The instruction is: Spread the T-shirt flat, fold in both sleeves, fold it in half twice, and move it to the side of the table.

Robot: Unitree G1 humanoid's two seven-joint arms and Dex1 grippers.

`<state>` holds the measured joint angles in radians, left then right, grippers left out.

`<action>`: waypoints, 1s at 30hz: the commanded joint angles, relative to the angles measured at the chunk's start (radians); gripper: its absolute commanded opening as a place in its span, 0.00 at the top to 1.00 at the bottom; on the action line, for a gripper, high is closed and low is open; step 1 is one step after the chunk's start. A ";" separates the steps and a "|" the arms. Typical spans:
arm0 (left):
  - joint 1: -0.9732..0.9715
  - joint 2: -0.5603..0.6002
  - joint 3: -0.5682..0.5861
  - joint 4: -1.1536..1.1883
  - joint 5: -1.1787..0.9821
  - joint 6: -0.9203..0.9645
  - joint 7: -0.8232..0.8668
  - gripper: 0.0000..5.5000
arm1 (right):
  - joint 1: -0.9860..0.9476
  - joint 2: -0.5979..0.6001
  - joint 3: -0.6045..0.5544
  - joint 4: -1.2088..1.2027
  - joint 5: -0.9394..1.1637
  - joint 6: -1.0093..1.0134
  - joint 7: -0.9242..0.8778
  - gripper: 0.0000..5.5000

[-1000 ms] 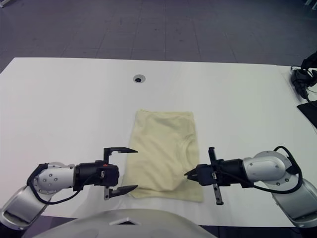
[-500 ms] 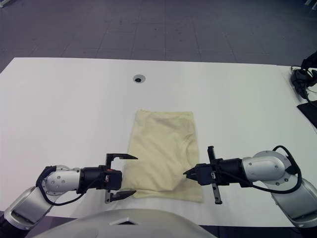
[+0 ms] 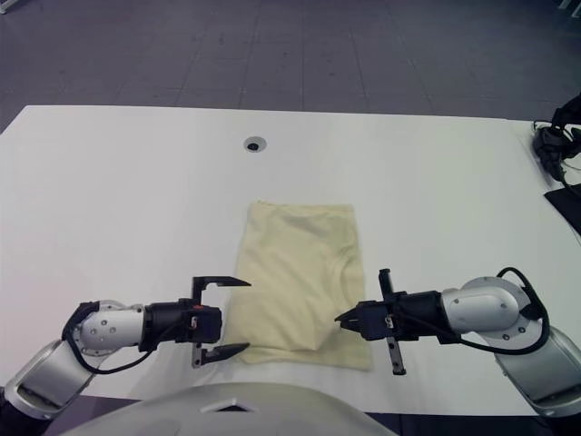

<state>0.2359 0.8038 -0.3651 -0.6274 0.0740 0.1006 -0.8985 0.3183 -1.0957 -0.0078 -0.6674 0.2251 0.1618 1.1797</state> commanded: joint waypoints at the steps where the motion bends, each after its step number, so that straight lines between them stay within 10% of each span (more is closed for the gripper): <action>1: 0.000 0.009 -0.005 0.002 0.002 0.013 -0.011 0.02 | -0.010 -0.003 0.006 -0.007 -0.002 0.006 0.000 1.00; 30: -0.003 0.047 -0.019 0.060 0.072 0.017 -0.032 0.02 | 0.082 -0.070 -0.069 0.024 -0.032 -0.053 0.067 1.00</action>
<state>0.2222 0.8187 -0.3961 -0.5906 0.1147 0.1054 -0.9291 0.3769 -1.1349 -0.0559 -0.6625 0.2194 0.1351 1.2250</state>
